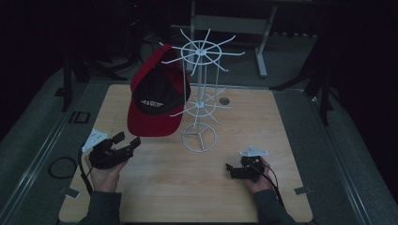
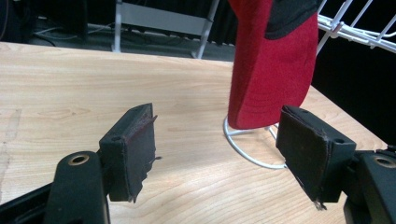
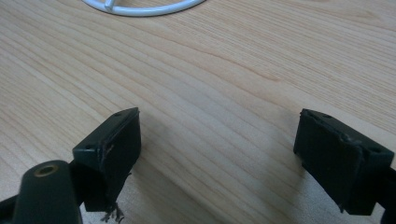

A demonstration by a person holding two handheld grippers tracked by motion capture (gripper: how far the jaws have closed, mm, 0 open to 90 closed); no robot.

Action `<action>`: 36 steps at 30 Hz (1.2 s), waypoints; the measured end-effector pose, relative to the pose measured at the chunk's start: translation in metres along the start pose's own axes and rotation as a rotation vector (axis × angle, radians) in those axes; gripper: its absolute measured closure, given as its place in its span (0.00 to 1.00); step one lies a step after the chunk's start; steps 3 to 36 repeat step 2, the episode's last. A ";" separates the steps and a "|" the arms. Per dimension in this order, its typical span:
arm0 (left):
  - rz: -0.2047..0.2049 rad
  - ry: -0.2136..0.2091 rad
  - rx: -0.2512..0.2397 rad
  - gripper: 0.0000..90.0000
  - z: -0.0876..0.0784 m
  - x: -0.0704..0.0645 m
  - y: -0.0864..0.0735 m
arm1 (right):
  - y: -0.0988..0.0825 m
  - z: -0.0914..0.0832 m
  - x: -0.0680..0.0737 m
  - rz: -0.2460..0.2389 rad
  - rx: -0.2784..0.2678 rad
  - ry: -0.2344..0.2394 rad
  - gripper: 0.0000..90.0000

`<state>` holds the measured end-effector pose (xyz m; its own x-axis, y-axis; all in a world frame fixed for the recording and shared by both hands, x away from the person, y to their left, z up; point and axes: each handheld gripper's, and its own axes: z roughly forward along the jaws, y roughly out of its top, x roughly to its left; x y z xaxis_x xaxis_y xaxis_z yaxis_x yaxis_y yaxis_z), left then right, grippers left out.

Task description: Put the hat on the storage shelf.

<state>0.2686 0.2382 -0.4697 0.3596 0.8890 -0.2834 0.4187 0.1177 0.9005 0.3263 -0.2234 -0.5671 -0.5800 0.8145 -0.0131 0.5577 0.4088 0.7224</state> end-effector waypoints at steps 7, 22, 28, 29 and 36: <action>0.000 -0.002 0.005 0.32 0.001 0.001 -0.001 | 0.000 0.000 0.000 0.000 0.000 0.000 0.16; 0.000 -0.002 0.005 0.32 0.001 0.001 -0.001 | 0.000 0.000 0.000 0.000 0.000 0.000 0.16; 0.000 -0.002 0.005 0.32 0.001 0.001 -0.001 | 0.000 0.000 0.000 0.000 0.000 0.000 0.16; 0.000 -0.002 0.005 0.32 0.001 0.001 -0.001 | 0.000 0.000 0.000 0.000 0.000 0.000 0.16; 0.000 -0.002 0.005 0.32 0.001 0.001 -0.001 | 0.000 0.000 0.000 0.000 0.000 0.000 0.16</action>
